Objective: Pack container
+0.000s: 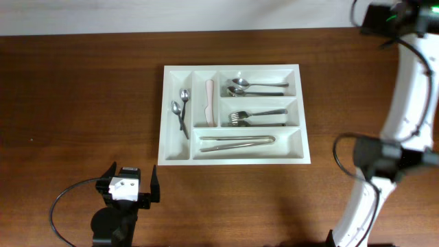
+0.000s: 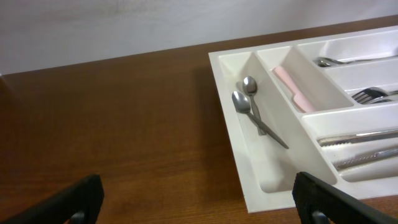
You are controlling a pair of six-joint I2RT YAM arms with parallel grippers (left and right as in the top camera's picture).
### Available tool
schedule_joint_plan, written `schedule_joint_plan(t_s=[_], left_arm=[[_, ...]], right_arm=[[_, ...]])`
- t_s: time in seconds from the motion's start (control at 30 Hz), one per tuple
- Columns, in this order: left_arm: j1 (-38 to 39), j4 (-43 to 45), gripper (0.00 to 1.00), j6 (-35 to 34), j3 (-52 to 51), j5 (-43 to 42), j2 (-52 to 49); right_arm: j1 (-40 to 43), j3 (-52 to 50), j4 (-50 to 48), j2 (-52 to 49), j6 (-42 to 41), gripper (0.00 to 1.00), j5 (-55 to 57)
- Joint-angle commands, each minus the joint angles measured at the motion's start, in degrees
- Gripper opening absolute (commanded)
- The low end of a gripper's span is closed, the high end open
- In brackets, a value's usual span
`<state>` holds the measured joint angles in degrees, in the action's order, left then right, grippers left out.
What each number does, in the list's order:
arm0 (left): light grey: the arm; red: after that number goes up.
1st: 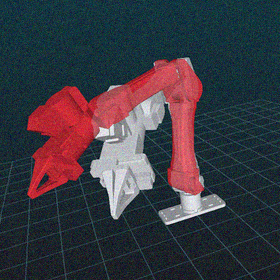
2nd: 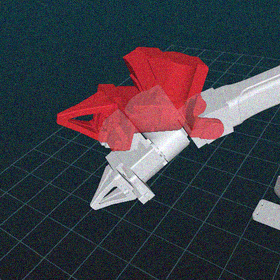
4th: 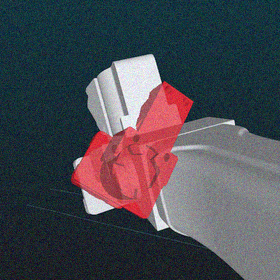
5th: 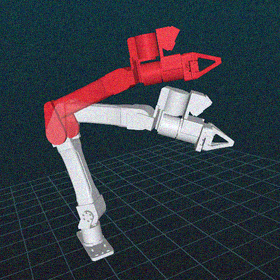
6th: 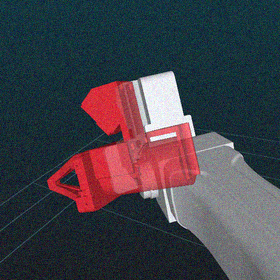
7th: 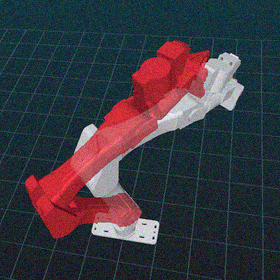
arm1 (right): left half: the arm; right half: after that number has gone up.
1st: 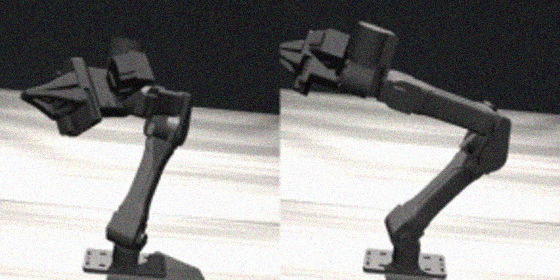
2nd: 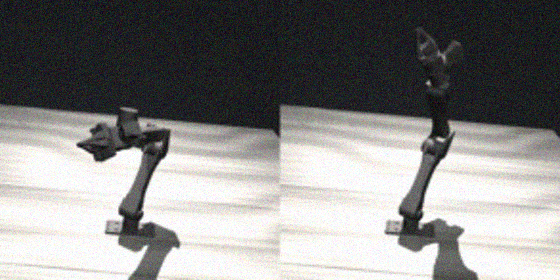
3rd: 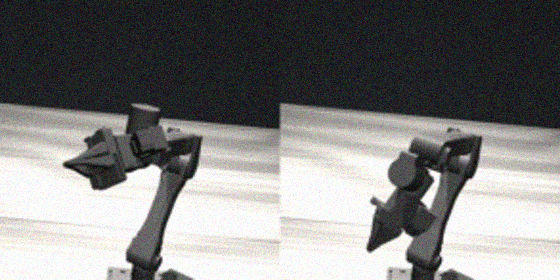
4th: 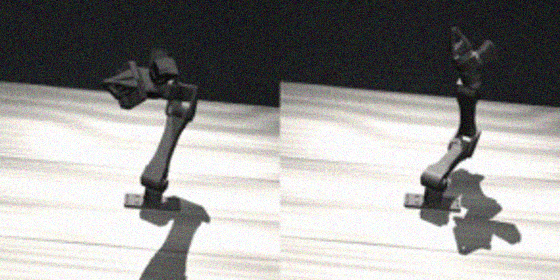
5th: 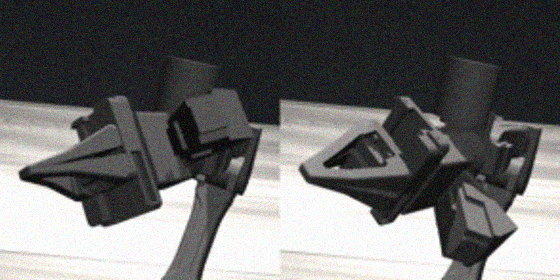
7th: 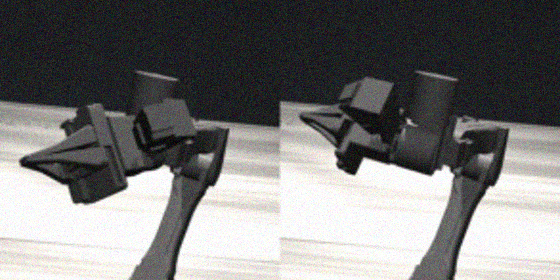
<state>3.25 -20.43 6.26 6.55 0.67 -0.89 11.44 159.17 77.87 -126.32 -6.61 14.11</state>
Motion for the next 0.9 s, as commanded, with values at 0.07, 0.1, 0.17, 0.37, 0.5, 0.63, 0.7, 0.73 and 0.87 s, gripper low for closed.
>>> schedule_joint_plan(t_s=[0.07, 0.1, 0.17, 0.37, 0.5, 0.63, 0.7, 0.73, 0.87], left_arm=[[-0.3, 0.0, 0.99, 0.7, -0.3, 0.6, 0.6], [-0.3, 0.0, 0.99, 0.7, -0.3, 0.6, 0.6], [-0.3, 0.0, 0.99, 0.7, -0.3, 0.6, 0.6], [-0.3, 0.0, 0.99, 0.7, -0.3, 0.6, 0.6], [-0.3, 0.0, 0.99, 0.7, -0.3, 0.6, 0.6], [-0.3, 0.0, 0.99, 0.7, -0.3, 0.6, 0.6], [-0.3, 0.0, 0.99, 0.7, -0.3, 0.6, 0.6], [-0.3, 0.0, 0.99, 0.7, -0.3, 0.6, 0.6], [-0.3, 0.0, 0.99, 0.7, -0.3, 0.6, 0.6]], right_arm=[[0.1, -17.8, -12.7, 17.5, -7.6, 0.99, -0.2], [0.1, -21.4, -15.2, 20.5, -7.6, 0.99, -1.1], [0.1, -28.6, -19.2, 26.8, -7.6, 0.99, -3.4], [0.1, -45.9, -24.8, 43.5, -7.6, 0.99, -7.4], [0.1, -57.6, -30.3, 54.0, -7.6, 0.99, -9.6], [0.1, -71.6, -41.6, 65.4, -7.6, 0.99, -15.8], [0.1, -79.4, -48.7, 71.1, -7.6, 0.99, -18.6], [0.1, -84.0, -52.9, 74.4, -7.6, 0.99, -20.0], [-2.4, -99.6, -66.4, 86.1, -7.5, 0.99, -21.2]])
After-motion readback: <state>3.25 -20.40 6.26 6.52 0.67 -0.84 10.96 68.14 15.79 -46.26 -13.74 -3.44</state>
